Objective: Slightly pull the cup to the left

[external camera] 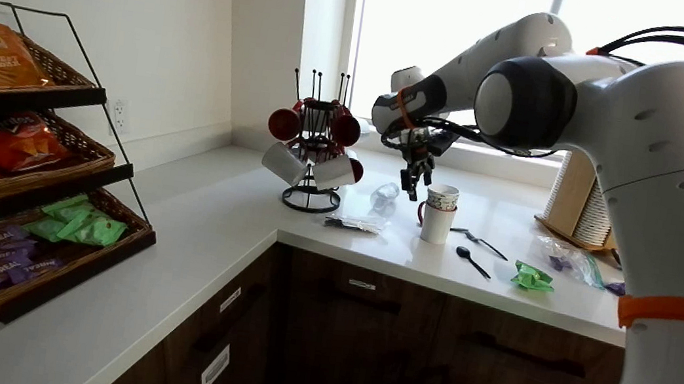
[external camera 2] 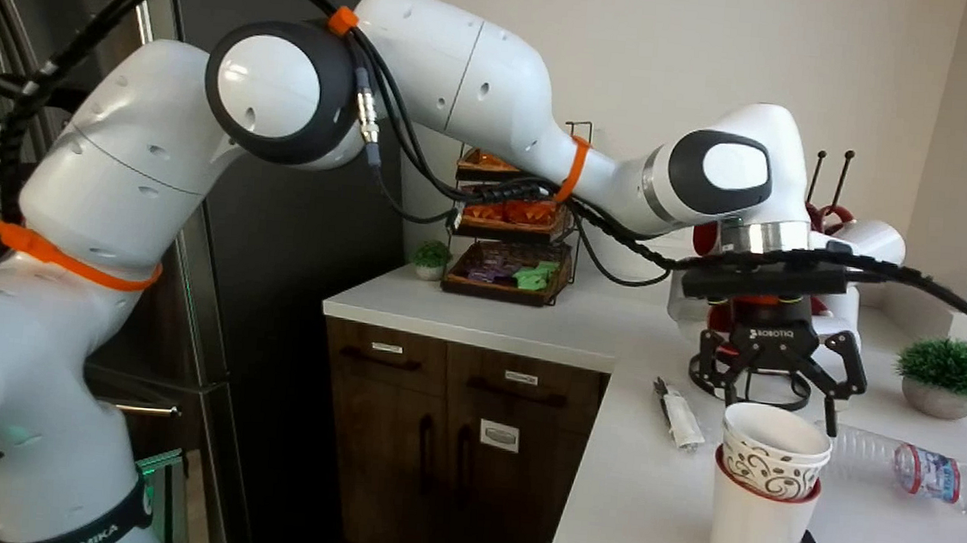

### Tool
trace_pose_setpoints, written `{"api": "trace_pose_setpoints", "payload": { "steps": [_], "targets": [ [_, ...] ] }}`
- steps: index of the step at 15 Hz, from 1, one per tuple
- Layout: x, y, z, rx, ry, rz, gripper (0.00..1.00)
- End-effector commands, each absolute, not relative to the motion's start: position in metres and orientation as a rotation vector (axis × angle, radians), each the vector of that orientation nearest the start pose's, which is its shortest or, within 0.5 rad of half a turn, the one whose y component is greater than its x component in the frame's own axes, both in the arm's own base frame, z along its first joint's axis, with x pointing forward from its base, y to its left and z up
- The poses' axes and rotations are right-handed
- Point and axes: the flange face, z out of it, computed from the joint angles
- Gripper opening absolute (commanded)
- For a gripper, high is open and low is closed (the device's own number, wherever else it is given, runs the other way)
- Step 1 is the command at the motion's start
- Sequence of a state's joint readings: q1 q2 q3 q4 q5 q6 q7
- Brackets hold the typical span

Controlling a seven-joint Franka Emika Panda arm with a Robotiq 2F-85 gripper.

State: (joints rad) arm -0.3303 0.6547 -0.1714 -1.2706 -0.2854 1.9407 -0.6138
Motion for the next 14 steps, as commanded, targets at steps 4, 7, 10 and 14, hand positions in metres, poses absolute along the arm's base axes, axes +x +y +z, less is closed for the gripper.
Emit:
{"api": "trace_pose_setpoints", "payload": {
  "steps": [4,7,10,14],
  "targets": [
    [0.661,-0.365,0.356,-3.394,-0.416,0.332,1.00],
    [0.661,-0.369,0.348,-3.385,-0.405,0.362,0.77],
    [0.659,-0.370,0.344,-3.378,-0.389,0.423,0.54],
    [0.659,-0.369,0.346,-3.360,-0.376,0.480,0.20]
  ]
}}
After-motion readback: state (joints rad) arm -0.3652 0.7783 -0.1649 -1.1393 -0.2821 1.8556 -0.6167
